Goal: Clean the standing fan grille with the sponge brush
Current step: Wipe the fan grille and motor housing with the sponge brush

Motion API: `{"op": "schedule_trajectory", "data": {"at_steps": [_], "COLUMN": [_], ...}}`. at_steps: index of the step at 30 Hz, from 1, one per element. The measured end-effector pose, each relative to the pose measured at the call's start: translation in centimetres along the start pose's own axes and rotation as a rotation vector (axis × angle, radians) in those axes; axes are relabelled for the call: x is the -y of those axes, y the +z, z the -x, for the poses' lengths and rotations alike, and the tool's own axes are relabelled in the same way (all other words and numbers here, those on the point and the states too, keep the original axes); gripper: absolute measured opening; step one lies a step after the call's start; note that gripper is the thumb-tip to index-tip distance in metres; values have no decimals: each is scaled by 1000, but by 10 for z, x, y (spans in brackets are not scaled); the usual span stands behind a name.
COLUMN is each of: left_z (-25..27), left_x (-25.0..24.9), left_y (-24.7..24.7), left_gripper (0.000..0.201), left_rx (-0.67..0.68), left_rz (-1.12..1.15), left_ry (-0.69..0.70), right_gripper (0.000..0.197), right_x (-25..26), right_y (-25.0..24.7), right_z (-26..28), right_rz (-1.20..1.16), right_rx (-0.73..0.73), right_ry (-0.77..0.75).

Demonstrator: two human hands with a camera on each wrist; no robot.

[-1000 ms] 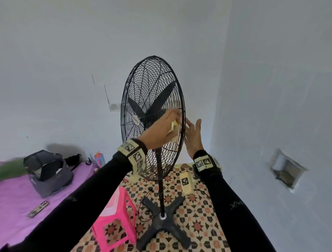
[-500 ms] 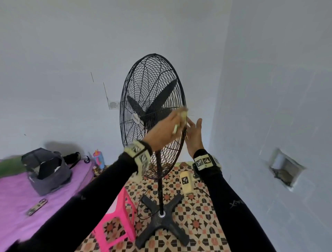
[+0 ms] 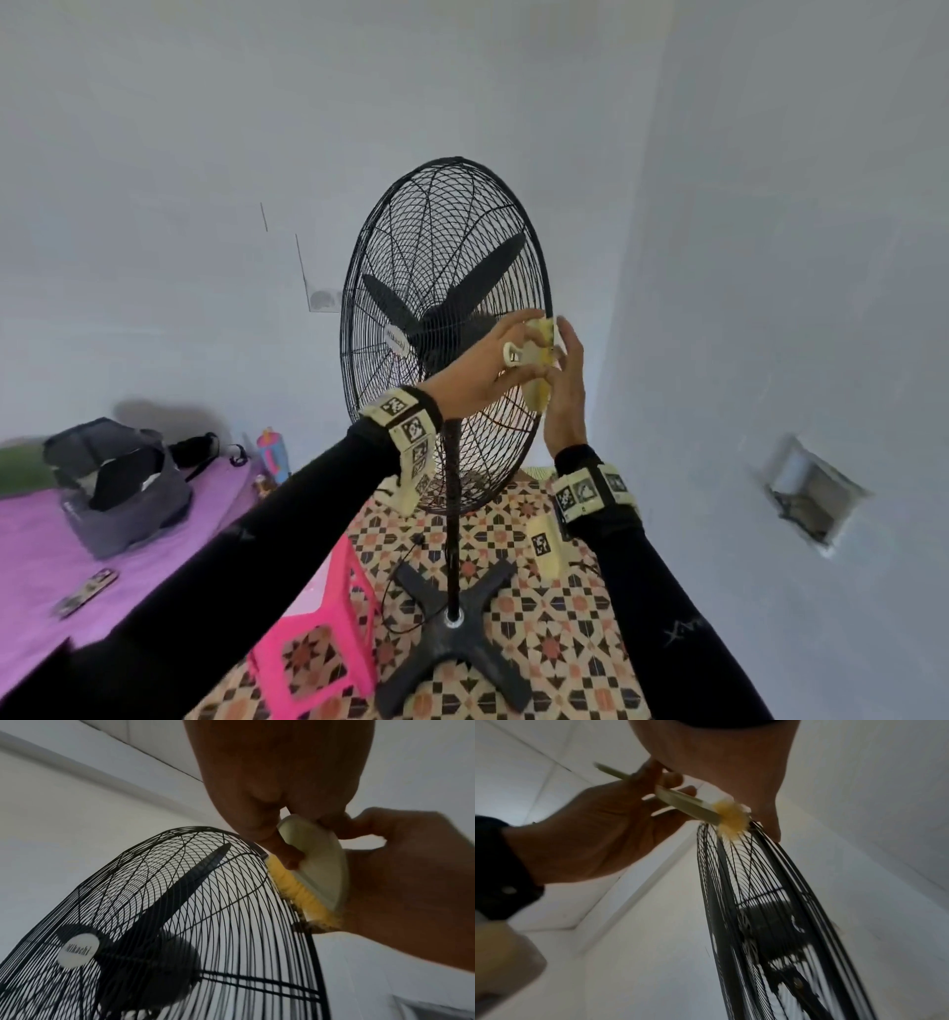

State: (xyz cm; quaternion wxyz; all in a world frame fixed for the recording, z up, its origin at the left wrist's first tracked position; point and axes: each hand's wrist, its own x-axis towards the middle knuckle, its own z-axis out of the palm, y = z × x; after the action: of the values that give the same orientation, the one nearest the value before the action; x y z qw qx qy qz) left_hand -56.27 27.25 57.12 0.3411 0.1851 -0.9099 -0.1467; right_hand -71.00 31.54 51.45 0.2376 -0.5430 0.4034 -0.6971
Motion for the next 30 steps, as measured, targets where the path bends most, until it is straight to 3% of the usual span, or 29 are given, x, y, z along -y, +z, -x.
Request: {"op": "schedule_trajectory", "data": {"at_steps": [3,5,11,14,17,21,23,25,27,30], "left_z": [-13,-21,-46,-56,-67,-96,-110,-121,-135,-156], "left_x": [10,19,52,64,79,98,106,117,131,140], "left_y": [-11,-19,-26,-33,-54,-80,-88,-96,-105,-118], "left_gripper": [32,37,51,69,77,87,104,107,113,124], "left_rx": [33,41,194,232,371,531,595,567,463,403], "left_rz": [64,61,83,172,236,-265,-545,-797,-980,-1033], "left_ry": [-4,-9,78,71,68,459,561,651,694,613], "right_gripper": [54,62,87,77,75,82,77,71,68,61], "right_x": [2,8,20,12,-5,-26,-32,-37,-42,-48], "right_y": [-2,-1,8,23,45,80,90,95,100,110], "right_z": [-10,-12,-24,-39,-40,-27,-21,-14,-7,-2], "right_rz": [238,371,506,680,955,1058,983,970,975,874], "right_rx": [34,95,110,23,-131,-381,-586,-802,-909,-976], "right_ry": [-140,-165,-65,-48,-100,-62,-33,10,14,-58]}}
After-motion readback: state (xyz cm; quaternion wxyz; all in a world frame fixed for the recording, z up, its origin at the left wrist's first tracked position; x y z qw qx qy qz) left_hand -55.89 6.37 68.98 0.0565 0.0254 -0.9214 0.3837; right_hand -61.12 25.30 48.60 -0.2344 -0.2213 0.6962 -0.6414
